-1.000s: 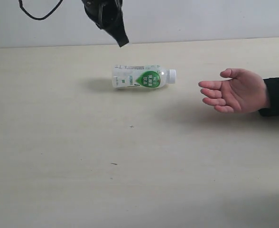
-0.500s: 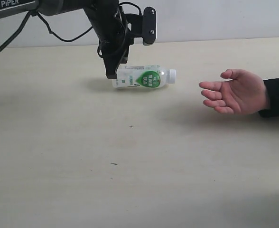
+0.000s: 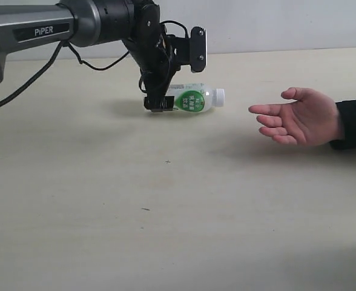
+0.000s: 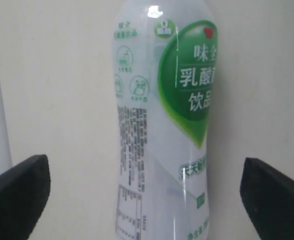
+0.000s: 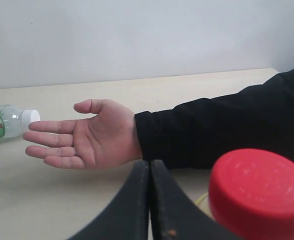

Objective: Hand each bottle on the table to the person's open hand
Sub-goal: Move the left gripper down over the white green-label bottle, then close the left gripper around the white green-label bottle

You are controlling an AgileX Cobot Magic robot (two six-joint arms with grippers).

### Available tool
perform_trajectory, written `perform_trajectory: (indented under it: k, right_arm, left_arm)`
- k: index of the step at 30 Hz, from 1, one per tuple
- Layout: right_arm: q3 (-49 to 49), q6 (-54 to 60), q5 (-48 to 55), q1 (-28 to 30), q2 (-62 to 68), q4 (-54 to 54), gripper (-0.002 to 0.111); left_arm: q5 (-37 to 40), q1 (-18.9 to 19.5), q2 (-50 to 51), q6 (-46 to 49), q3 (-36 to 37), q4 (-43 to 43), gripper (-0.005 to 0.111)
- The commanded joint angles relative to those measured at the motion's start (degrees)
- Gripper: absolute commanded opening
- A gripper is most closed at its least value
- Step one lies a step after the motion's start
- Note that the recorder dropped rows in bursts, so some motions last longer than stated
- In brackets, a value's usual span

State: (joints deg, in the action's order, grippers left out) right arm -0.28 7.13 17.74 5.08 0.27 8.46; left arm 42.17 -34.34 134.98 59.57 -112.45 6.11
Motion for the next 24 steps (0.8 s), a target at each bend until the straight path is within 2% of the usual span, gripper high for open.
perform_trajectory:
  k: [1,10,24]
  right_arm:
    - [0.3,0.3,-0.5,0.3,-0.3,0.1,0.000]
    - [0.3,0.3,-0.5,0.3,-0.3,0.1,0.000]
    - [0.3,0.3,-0.5,0.3,-0.3,0.1,0.000]
  left_arm:
    - [-2.7,-0.3,1.2,-0.5,0.3,-0.4,0.099]
    - [-7.6,-0.3,3.7,-0.3,0.3,0.3,0.099]
    - [-7.4,-0.3,3.7,-0.5,0.3,0.3,0.099]
